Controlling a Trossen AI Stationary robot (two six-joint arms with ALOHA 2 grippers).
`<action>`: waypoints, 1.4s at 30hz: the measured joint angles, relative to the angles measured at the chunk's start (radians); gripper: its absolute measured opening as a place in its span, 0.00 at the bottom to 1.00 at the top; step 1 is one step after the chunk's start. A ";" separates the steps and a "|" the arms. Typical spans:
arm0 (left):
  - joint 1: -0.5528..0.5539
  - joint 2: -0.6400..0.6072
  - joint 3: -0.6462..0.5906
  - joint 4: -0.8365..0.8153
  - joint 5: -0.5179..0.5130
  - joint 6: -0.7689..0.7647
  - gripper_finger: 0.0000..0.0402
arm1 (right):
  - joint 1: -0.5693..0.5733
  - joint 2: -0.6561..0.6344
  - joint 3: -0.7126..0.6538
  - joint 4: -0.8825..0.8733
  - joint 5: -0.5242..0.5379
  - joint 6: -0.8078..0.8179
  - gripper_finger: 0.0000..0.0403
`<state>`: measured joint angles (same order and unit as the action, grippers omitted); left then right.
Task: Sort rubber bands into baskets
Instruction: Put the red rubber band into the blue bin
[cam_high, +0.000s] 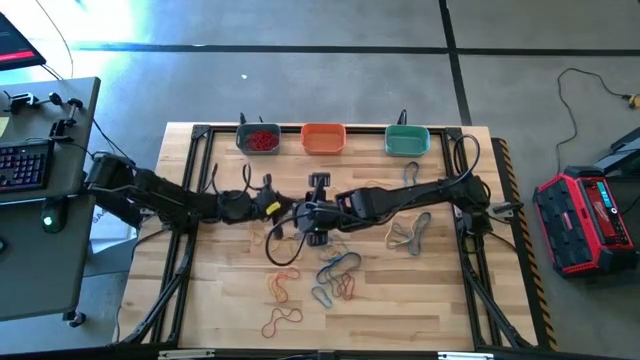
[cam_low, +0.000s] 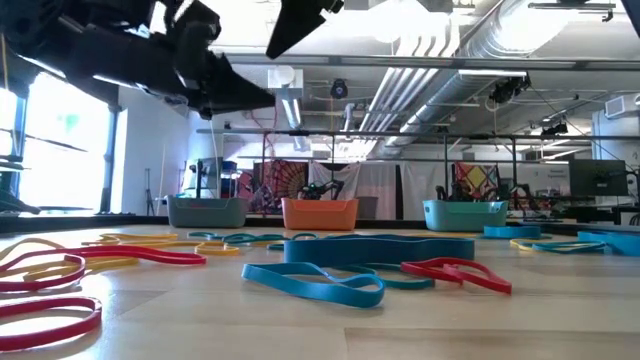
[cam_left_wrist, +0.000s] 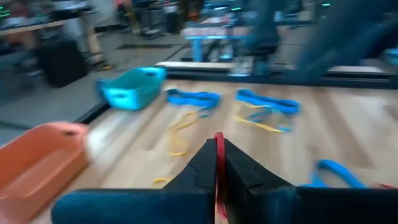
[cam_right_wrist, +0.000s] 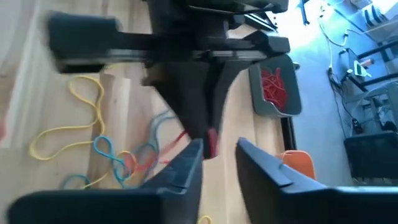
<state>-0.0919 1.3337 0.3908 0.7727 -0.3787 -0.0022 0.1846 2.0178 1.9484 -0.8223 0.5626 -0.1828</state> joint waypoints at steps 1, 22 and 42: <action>0.019 -0.013 0.000 -0.020 -0.010 -0.009 0.00 | -0.004 0.000 0.000 0.000 0.007 0.000 0.24; 0.746 -0.159 0.000 -0.268 0.013 0.021 0.00 | -0.159 0.000 -0.001 0.067 -0.127 0.043 0.03; 0.981 0.034 0.004 -0.255 0.161 0.109 0.00 | -0.210 0.026 -0.294 0.459 -0.286 -0.003 0.00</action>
<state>0.8890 1.3675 0.3946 0.5176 -0.2173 0.1065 -0.0257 2.0441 1.6541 -0.3638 0.2768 -0.1854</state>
